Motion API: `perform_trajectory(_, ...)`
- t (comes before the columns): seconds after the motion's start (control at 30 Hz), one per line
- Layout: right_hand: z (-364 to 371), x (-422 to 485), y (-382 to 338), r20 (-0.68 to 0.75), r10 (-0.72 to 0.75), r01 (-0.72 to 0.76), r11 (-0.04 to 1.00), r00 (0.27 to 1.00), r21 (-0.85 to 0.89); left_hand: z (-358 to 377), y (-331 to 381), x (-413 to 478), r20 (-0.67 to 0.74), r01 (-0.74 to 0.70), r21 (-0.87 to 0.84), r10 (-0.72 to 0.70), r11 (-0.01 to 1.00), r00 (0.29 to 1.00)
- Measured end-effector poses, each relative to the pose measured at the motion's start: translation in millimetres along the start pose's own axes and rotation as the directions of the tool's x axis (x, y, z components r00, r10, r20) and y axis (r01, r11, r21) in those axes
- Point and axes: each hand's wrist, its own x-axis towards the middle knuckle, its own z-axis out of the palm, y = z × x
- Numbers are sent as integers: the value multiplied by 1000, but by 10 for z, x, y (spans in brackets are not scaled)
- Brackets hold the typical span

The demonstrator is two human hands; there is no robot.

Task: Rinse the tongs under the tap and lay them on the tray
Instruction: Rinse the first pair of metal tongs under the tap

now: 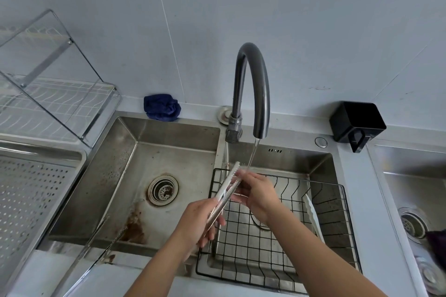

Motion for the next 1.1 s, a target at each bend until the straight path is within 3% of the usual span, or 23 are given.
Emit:
perform_trajectory(0.27,-22,-9,-60,49,24,-30,992,999,125,-6,12,40,-22,-3,-13,3,1000,1000)
perform_trajectory(0.43,-67,-25,-34,83,-22,11,991,996,134,1,4,89,-84,10,-125,-20,992,996)
perform_trajectory(0.57,27,-27,-57,24,-50,47,990,998,131,95,-4,157,-13,46,-193,-50,980,999)
perform_trajectory(0.63,108,-74,-23,60,-46,37,990,997,137,189,27,198,24,41,-228,-37,973,999)
perform_trajectory(0.77,162,-230,16,238,-80,86,996,968,-13,289,78,332,-96,-13,-242,-10,970,995)
perform_trajectory(0.87,125,-186,-196,124,-159,174,978,979,-117,348,71,350,-134,-81,-157,60,984,989)
perform_trajectory(0.97,72,-125,-392,22,-257,257,961,966,-102,425,108,368,-121,-81,-135,65,987,991)
perform_trajectory(1.1,25,-191,-314,218,-213,254,951,952,-179,536,273,479,-104,-9,-229,-15,973,994)
